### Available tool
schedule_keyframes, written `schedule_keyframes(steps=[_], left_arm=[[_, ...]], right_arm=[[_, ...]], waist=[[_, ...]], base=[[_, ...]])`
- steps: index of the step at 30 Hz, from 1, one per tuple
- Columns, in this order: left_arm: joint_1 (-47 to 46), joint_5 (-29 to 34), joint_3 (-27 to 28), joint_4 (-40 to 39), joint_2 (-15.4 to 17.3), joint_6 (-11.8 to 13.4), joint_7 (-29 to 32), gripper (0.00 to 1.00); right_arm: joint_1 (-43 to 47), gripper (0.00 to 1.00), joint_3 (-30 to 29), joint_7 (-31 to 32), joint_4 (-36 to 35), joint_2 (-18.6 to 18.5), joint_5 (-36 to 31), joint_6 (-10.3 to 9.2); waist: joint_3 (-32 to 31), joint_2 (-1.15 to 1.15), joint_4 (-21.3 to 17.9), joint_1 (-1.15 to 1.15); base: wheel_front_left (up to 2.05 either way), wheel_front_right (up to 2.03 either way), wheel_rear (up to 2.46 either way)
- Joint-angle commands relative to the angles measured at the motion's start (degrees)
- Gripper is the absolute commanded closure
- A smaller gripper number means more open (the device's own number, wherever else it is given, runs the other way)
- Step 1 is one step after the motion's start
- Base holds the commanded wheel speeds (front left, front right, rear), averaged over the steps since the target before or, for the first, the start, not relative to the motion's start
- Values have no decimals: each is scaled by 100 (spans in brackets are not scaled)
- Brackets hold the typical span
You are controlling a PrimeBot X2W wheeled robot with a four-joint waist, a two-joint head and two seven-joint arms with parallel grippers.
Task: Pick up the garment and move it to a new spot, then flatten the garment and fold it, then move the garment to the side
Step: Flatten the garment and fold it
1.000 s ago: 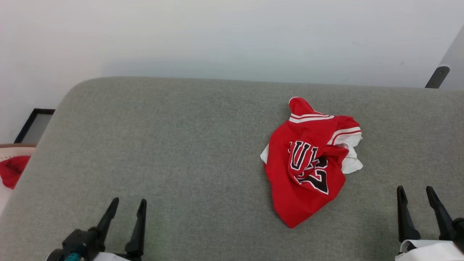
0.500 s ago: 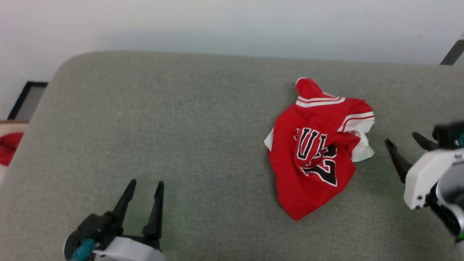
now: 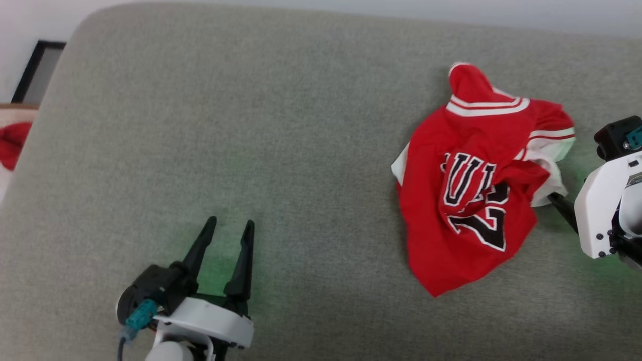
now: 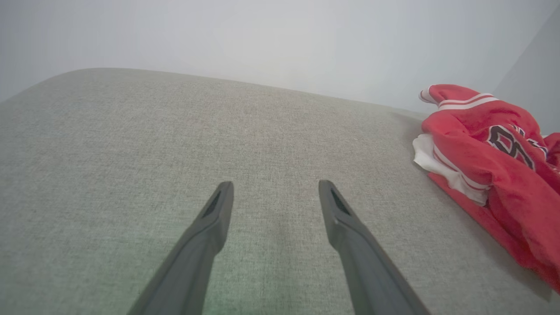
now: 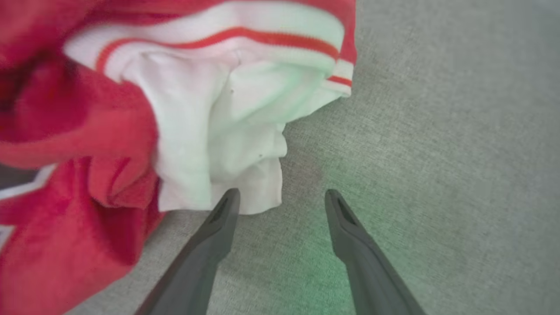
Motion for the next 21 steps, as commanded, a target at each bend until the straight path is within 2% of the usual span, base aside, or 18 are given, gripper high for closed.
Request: schedule_keyframes(steps=[1,2,3,4,5,9,16,21], left_arm=[[-82,30,-14,9,-14,-11,-2,0],[-110,32,-22,18,-19,-11,-2,0],[-137,36,-30,28,-26,-11,-2,0],[-160,40,-37,36,-33,-11,-2,0],[-177,43,-36,45,-40,-11,-2,0],[-216,34,-16,73,-49,-12,-2,0],[-249,23,22,46,-26,-12,-2,0],[-276,11,18,-28,18,-12,-2,0]], right_arm=[[-82,0,117,-19,65,-62,27,-2],[-98,0,190,-28,95,-86,61,-2],[-110,10,235,-13,148,-101,97,-2],[-125,64,313,-4,182,-127,118,-2],[-135,100,370,-18,212,-130,164,-2],[-182,100,465,-112,330,-172,292,-3],[-210,100,59,-460,434,-364,372,-4],[74,100,-819,-771,560,-677,256,-4]], waist=[[214,0,161,0],[237,0,169,0],[253,0,171,0],[266,0,172,0],[279,0,167,0],[309,0,97,0],[317,0,-55,0],[356,0,-134,0]], base=[[0,0,0],[0,0,0],[0,0,0],[0,0,0],[0,0,0],[0,0,0],[0,0,0],[0,0,0]])
